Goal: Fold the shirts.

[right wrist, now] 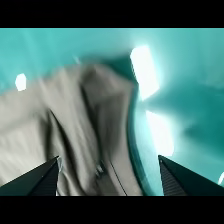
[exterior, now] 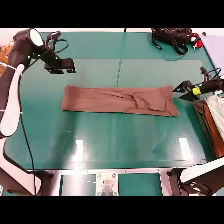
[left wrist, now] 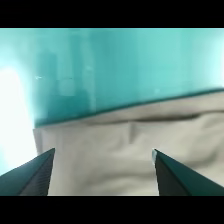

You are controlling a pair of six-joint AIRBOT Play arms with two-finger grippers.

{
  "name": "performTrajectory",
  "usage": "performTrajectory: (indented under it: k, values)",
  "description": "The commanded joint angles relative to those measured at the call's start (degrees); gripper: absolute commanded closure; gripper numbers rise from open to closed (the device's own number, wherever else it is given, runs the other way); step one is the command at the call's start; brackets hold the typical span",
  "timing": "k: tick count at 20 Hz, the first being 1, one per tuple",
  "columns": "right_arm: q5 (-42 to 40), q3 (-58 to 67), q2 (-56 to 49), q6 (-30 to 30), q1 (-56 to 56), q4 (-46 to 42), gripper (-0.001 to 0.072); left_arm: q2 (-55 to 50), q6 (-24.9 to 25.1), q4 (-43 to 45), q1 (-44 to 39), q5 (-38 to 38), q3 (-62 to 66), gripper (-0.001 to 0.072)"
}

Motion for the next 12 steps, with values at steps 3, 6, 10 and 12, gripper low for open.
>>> performTrajectory:
  k: [3, 6, 10, 12]
  values:
    - [2.91, -4.76, -5.35, -10.38, 0.42, 10.60, 0.0004, -0.07, 0.07, -8.90, 0.42, -3.13, 1.44, 0.0206]
    - [2.67, -4.63, -6.64, -10.97, 4.37, 11.23, 0.0008, -0.07, 0.50, -13.20, 0.35, -2.78, 1.44, 0.0664]
    - [3.89, -2.38, -6.60, -11.65, 6.67, 10.40, 0.0606, -0.61, 0.48, -14.47, -3.78, 0.96, 1.44, 0.0673]
    - [6.38, 1.33, -6.21, -10.32, 6.67, 10.45, 0.0695, -2.16, 0.48, -14.47, -7.96, 4.02, 0.79, 0.0673]
